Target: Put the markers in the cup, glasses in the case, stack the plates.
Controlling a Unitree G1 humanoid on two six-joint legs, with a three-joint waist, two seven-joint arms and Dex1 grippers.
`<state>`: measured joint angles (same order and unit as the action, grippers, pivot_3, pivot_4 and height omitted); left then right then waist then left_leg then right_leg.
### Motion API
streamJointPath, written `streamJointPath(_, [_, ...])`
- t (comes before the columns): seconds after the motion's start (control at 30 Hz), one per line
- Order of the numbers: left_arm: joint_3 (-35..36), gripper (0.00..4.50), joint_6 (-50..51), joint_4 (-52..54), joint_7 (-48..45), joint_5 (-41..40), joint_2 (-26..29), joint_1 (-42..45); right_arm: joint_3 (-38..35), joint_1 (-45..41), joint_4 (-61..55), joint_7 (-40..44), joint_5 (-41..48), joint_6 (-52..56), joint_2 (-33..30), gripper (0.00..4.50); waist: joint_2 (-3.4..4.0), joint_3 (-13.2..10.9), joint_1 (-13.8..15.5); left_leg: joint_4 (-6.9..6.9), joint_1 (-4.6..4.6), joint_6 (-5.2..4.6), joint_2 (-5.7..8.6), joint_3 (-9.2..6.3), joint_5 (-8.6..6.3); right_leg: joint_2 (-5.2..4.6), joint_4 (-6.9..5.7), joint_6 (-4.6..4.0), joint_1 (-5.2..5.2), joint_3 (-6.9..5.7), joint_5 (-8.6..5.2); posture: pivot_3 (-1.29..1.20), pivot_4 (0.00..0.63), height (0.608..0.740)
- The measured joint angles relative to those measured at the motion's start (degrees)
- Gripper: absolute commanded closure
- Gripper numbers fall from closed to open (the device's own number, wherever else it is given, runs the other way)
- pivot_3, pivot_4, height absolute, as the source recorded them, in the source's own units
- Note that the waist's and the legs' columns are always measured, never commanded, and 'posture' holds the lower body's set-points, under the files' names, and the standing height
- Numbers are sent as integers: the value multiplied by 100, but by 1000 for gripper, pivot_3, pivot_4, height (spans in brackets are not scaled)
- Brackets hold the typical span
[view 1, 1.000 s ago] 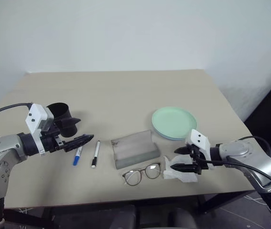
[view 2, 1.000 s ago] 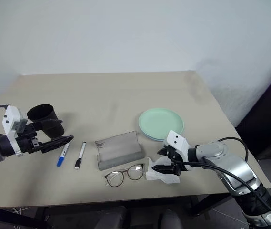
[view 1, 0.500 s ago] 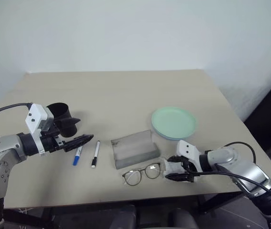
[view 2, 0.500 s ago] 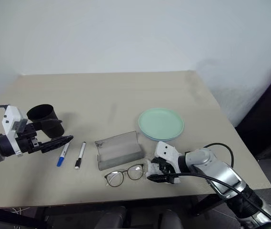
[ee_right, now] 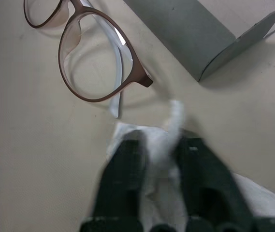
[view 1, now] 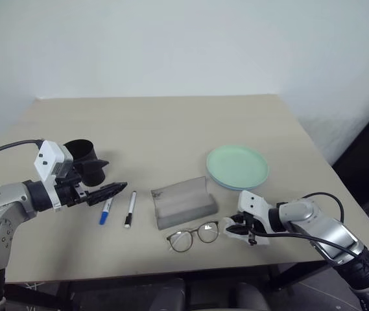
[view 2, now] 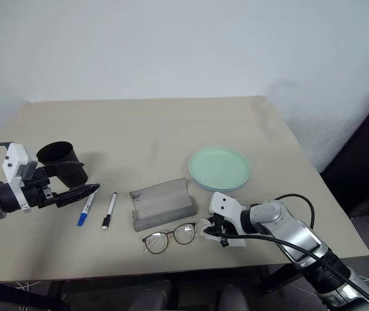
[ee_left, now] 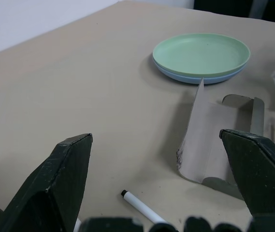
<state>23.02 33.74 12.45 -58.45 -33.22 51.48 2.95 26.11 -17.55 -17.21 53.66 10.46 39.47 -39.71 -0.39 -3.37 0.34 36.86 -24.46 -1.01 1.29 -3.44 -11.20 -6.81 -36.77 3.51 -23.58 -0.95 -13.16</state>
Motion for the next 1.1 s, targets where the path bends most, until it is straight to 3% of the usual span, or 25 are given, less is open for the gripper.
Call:
streamJointPath(0.37, [0,0,-9,0,32,4,0,1,-230,-158,307,352,85,-219,-85,4477,1,-1,-2,0,0,0,0,1,0,0,0,0,0,0,0,0,0,704])
streamJointPath(0.53, [-11,0,-8,1,35,30,26,47,-1144,-1417,878,699,648,-273,53,4477,5,-5,-14,1,5,-1,-2,0,1,5,-2,1,1,1,1,0,0,704])
streamJointPath(0.73, [-51,0,-1,7,52,65,30,131,-1497,-2726,2584,228,435,-764,770,4477,-1,-1,-10,-1,7,1,4,-5,1,10,-4,4,6,3,7,0,0,704])
streamJointPath(0.87, [-117,0,29,47,99,63,28,158,-1295,-3117,4192,-174,-164,-1465,1301,4477,4,-3,-37,-3,6,2,5,-3,2,13,-9,-5,2,7,15,0,0,704])
streamJointPath(1.07, [-113,0,113,171,162,46,28,119,-1209,-3428,5703,-409,-603,-2381,1819,4477,16,-10,-75,-14,7,5,5,-4,8,22,-14,-17,2,15,27,0,0,704])
streamJointPath(1.1, [-107,0,132,223,180,43,28,74,-1209,-3486,5936,-455,-641,-2530,1871,4064,16,-10,-93,-16,7,6,4,-6,8,24,-14,-17,3,15,27,0,0,704])
